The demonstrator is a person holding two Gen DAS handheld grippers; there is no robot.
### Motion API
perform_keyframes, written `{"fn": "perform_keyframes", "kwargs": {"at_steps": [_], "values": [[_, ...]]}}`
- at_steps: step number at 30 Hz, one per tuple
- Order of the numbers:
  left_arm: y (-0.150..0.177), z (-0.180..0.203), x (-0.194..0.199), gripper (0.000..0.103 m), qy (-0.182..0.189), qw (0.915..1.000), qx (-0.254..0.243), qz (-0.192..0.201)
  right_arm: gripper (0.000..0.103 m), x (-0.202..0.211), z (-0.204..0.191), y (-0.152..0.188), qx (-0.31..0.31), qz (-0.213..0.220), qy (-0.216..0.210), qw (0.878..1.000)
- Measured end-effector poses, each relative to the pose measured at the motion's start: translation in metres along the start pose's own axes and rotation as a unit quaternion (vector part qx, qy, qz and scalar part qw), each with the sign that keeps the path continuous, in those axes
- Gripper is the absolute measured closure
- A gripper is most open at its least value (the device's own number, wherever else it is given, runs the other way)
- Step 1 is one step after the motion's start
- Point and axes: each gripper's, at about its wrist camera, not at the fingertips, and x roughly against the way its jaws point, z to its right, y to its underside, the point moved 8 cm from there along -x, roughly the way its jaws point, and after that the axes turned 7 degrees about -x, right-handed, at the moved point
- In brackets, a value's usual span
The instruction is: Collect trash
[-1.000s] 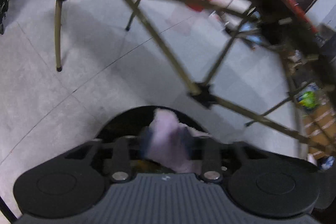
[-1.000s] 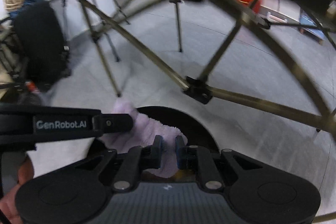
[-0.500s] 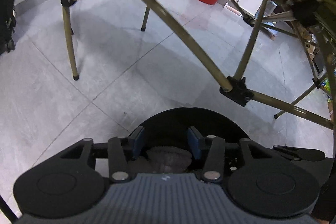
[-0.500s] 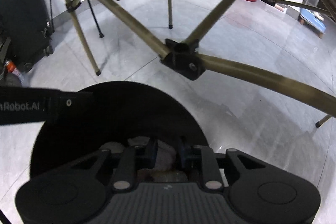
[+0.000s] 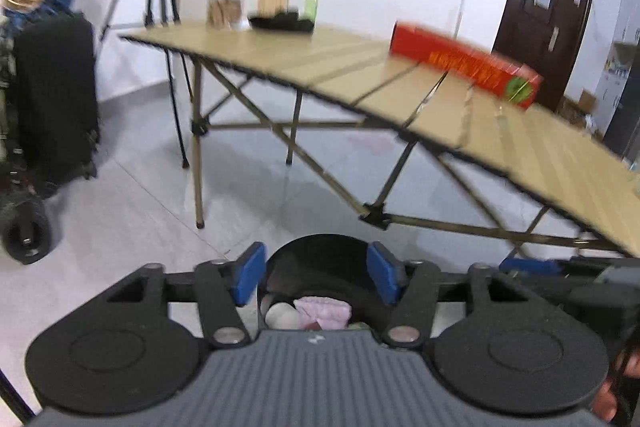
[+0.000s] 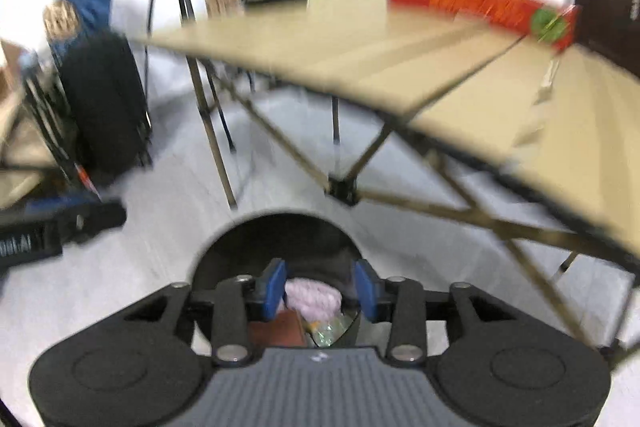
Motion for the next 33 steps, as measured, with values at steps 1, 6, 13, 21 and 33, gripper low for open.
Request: {"fn": "perform_keyframes", "kwargs": {"at_steps": [1,6,13,21,33], "values": [[0.005,0.004,0.026,0.037,-0.013,0.9999,-0.002,0.004,0.056,0.03,0.0,0.0,-0.006,0.019,-0.002,1.0],[0.034,0.029,0.155,0.019,-0.038,0.998,-0.034,0.039,0.047,0.174,-0.007,0.016,-0.013,0.115,-0.032,0.993],[0.053,0.057,0.297,0.003,-0.043,0.983,-0.05,0.171,0.027,0.322,-0.018,0.056,0.03,0.241,-0.02,0.97],[0.084,0.08,0.356,0.0,-0.069,0.9735,-0.08,0.203,0.015,0.373,-0.028,0.135,0.036,0.213,-0.024,0.976],[0.134,0.058,0.378,0.0,-0.078,0.9827,-0.055,0.159,0.01,0.401,-0.047,0.177,0.024,0.216,-0.022,0.976]]}}
